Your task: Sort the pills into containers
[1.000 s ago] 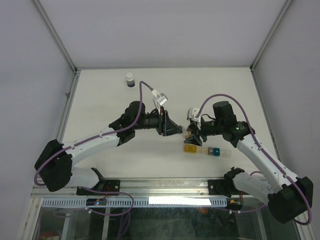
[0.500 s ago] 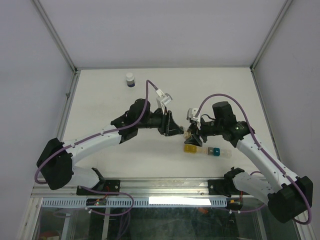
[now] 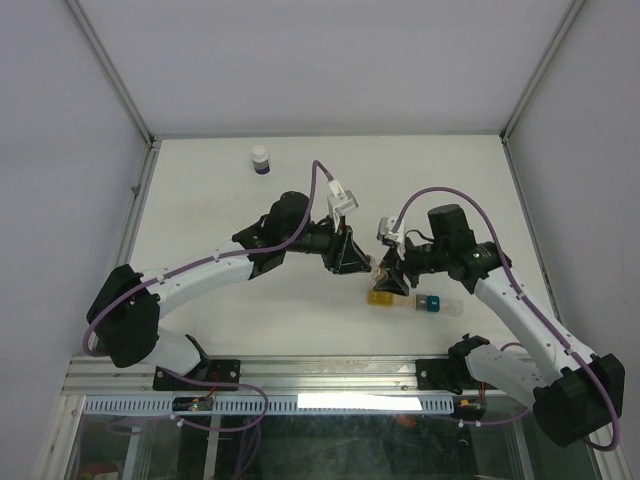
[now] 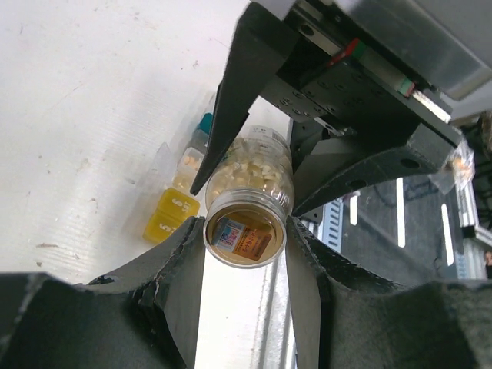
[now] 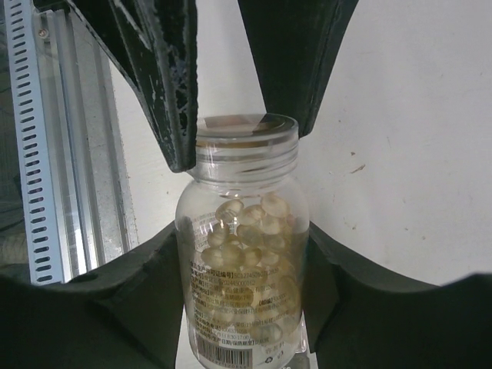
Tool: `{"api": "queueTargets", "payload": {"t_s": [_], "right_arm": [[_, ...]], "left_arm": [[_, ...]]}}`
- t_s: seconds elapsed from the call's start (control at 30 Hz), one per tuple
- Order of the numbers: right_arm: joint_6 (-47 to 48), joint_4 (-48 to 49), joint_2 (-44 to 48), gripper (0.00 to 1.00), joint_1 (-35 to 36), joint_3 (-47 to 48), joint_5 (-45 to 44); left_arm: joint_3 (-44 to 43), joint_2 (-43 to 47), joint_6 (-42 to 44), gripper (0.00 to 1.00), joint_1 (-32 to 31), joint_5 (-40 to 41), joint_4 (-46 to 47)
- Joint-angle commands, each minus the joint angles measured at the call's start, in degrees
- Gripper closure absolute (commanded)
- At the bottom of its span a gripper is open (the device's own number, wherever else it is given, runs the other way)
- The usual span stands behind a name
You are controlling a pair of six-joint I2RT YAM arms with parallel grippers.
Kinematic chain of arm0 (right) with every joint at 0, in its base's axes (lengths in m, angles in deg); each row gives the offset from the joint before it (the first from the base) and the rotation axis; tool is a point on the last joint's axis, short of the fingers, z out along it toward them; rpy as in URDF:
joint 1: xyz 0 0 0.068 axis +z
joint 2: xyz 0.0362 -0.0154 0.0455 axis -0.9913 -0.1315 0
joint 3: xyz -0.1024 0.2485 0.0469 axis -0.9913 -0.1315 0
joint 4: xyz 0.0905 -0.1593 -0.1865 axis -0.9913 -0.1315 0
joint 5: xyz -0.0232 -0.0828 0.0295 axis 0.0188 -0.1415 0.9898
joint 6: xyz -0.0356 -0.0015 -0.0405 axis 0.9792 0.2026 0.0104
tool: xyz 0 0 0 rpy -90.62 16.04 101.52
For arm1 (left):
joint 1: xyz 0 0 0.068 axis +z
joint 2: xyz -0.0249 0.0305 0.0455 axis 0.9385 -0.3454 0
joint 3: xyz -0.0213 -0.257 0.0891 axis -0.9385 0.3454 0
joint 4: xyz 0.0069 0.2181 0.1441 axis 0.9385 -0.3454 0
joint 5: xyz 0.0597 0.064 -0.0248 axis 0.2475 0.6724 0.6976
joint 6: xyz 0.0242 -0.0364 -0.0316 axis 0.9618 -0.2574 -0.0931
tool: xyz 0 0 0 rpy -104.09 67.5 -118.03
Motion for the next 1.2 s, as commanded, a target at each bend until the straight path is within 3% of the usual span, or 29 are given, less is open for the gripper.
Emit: {"api": "queueTargets", "payload": {"t_s": [0.0, 0.33, 0.73, 0.9, 1.1, 1.17], "right_arm": [[-1.04, 6.90, 1.91, 1.00, -0.20, 2.64, 7.63], [-1.25, 7.11, 2.35, 1.00, -1.00, 2.34, 9.22], [-1.25, 7.07, 2.43, 1.00, -1.44, 2.34, 9.22], [-1.16, 7.09, 2.33, 1.00, -1.48, 2.39, 9.16], [-1.07, 6.94, 2.22, 1.00, -1.62, 2.21, 9.30], [-1.11, 7.00, 2.20, 1.00, -1.61, 2.25, 9.34]], "left_arm": [[-2.13, -2.33, 10.78, 0.73, -1.32, -8.48, -0.35], [-1.23, -2.59, 36.46, 0.74, -1.28, -19.87, -1.37], [-3.37, -2.08, 38.83, 0.62, -1.20, -16.08, -1.39], [-1.04, 0.13, 37.09, 0.46, -1.23, -13.48, 1.18], [3.86, 5.13, 34.41, 0.17, -1.21, -9.26, 7.54], [5.55, 6.31, 33.23, 0.03, -1.19, -7.22, 10.19]]}}
